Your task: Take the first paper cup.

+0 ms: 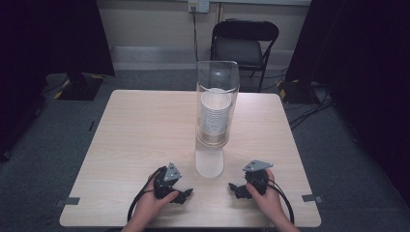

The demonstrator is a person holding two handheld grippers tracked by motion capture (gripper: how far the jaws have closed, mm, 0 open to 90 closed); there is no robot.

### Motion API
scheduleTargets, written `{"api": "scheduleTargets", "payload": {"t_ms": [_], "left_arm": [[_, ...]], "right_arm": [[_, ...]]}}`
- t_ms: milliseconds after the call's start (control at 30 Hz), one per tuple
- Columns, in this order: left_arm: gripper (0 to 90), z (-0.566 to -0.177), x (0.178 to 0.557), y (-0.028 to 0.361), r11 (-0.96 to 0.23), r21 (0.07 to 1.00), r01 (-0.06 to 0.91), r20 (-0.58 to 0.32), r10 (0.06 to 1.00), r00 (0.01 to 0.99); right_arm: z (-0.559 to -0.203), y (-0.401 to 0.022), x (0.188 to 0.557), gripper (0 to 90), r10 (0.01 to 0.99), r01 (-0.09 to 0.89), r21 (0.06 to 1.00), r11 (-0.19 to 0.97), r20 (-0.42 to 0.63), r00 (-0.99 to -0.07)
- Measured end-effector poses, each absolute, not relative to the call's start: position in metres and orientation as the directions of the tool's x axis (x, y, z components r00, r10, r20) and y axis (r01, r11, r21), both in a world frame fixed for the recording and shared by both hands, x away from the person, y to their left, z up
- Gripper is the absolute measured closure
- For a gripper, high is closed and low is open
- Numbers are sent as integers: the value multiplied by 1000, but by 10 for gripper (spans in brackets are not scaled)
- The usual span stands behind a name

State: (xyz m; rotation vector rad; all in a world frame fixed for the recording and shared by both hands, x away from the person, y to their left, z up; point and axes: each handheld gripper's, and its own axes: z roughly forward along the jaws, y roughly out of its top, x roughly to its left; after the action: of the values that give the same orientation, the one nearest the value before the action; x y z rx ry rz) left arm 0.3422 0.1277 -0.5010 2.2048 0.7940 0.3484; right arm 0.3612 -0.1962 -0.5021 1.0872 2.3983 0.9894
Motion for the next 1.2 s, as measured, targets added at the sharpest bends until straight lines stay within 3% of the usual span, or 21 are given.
{"api": "scheduleTargets", "payload": {"t_ms": [367, 400, 467, 533, 633, 833, 1200], "left_arm": [[124, -501, 342, 128, -523, 734, 433, 1, 639, 769], [124, -501, 342, 128, -521, 734, 435, -1, 640, 769], [124, -501, 342, 127, -518, 735, 438, -5, 641, 767], [124, -501, 342, 127, -520, 734, 438, -4, 641, 768], [124, -501, 342, 127, -519, 734, 437, -4, 641, 768], [124, -501, 342, 127, -519, 734, 438, -5, 640, 768], [124, -500, 342, 128, -534, 725, 436, 8, 639, 769]], "right_arm": [[-502, -194, 361, 0, 762, 533, 709, 462, -10, -648], [-501, -193, 361, 48, 757, 528, 713, 461, -6, -653], [-497, -190, 360, 234, 728, 499, 726, 474, -3, -686], [-493, -185, 361, 130, 712, 495, 730, 470, 18, -702], [-485, -178, 363, 197, 687, 469, 742, 478, 17, -727], [-458, -160, 371, 211, 659, 404, 806, 432, 25, -752], [-431, -144, 395, 208, 666, 388, 857, 339, 73, -742]]}}
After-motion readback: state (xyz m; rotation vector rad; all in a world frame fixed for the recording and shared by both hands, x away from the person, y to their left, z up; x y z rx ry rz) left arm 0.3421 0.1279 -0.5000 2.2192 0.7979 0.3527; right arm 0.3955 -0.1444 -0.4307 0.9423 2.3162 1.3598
